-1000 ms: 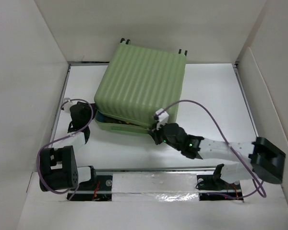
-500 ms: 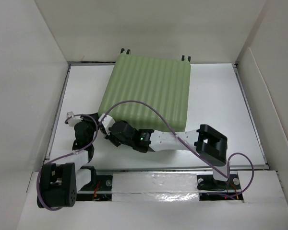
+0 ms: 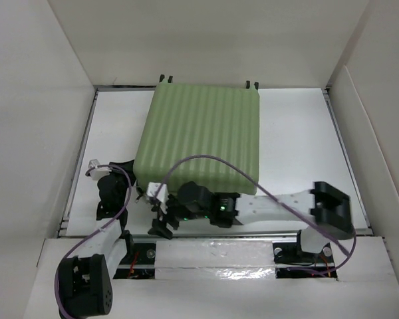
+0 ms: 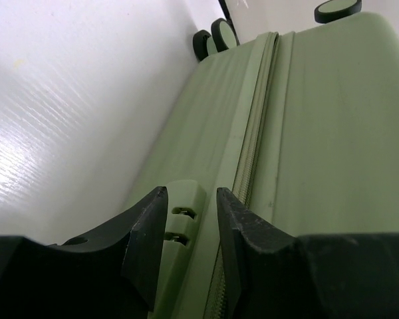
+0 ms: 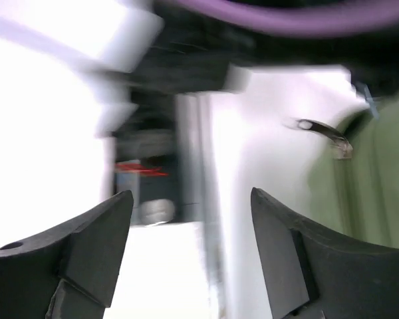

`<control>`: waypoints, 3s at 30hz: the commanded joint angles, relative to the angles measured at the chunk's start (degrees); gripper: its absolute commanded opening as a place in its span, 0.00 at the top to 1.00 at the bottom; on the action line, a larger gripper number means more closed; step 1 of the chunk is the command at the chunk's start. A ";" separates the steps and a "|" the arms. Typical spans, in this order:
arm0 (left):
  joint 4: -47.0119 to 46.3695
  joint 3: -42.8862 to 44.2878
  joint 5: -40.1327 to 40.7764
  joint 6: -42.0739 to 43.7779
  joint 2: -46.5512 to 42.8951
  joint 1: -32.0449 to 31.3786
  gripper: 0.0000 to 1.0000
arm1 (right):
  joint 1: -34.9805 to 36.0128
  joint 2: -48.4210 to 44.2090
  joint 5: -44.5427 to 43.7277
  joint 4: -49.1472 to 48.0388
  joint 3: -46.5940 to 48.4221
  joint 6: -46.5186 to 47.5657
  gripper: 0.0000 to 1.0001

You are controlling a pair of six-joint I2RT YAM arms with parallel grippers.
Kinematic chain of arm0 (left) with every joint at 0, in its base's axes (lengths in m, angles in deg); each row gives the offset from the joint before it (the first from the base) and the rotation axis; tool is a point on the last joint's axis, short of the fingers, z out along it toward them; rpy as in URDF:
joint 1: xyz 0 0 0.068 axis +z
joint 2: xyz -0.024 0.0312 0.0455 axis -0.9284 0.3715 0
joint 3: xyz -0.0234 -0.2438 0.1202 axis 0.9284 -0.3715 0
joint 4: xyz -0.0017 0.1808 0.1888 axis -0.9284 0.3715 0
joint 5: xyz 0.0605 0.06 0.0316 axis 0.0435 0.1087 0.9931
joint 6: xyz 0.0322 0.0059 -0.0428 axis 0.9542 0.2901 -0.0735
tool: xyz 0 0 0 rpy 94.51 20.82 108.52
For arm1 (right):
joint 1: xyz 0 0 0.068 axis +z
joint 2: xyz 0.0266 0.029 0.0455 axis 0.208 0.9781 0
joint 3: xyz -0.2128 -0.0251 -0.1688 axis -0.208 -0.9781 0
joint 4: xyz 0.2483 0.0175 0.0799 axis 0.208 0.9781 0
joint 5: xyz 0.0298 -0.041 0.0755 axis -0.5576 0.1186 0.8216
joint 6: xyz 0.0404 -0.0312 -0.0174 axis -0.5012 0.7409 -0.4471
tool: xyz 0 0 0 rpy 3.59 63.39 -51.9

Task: Pack the luggage

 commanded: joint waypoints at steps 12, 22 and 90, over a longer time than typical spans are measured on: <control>2.01 4.44 -6.18 7.95 -0.92 -4.35 0.79 | -46.81 -52.70 -24.13 10.54 -22.46 -9.84 1.00; 1.49 4.36 -5.38 10.42 -1.27 -10.58 0.87 | -72.98 -20.47 11.82 -3.88 -18.82 -15.30 1.00; 27.85 15.35 14.32 26.15 -13.31 -58.41 0.91 | -44.40 -60.69 14.99 12.74 -45.40 -9.40 0.40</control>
